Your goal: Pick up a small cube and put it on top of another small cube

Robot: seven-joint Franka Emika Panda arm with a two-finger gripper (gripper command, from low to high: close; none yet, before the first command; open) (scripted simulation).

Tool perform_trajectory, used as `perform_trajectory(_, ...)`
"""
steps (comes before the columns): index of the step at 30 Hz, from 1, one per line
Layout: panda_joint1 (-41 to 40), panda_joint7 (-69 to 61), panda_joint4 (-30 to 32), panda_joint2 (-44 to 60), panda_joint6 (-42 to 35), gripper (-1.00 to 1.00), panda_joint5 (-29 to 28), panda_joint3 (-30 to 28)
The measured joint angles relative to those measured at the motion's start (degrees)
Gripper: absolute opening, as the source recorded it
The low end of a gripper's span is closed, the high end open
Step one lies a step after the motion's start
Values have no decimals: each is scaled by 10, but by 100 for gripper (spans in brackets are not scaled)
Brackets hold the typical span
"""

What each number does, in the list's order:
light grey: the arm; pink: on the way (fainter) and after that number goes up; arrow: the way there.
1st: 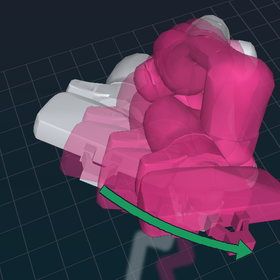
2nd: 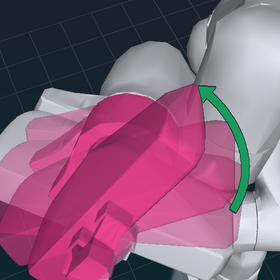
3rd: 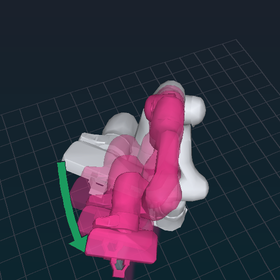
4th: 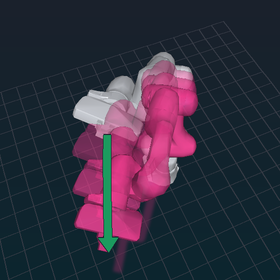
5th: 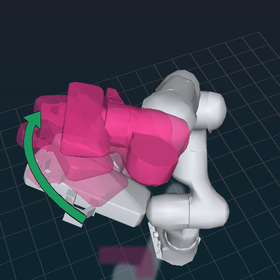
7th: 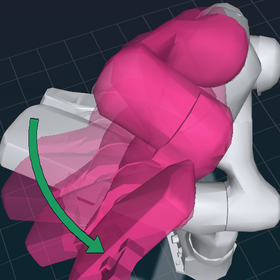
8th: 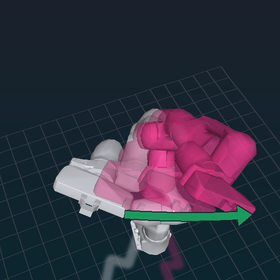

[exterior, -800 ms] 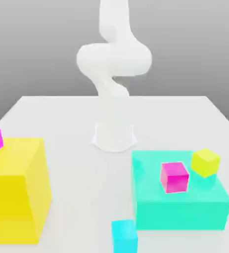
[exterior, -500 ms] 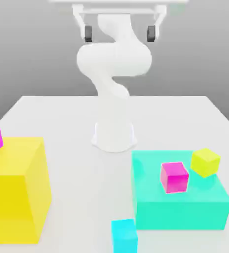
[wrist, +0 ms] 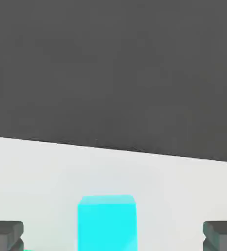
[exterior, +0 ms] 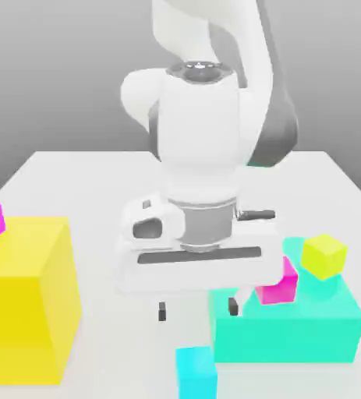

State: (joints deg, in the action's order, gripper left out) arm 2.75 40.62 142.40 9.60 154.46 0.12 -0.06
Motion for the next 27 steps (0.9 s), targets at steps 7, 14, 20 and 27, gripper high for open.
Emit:
perform_trajectory(7,1,-2,-13,136,98,-100,-1,0)
perform_trajectory(14,0,-1,-13,134,97,-100,-2,1)
perform_trajectory(20,-1,13,2,39,15,-100,1,-1)
perform_trajectory(27,40,-62,29,-95,-92,-100,-3,38)
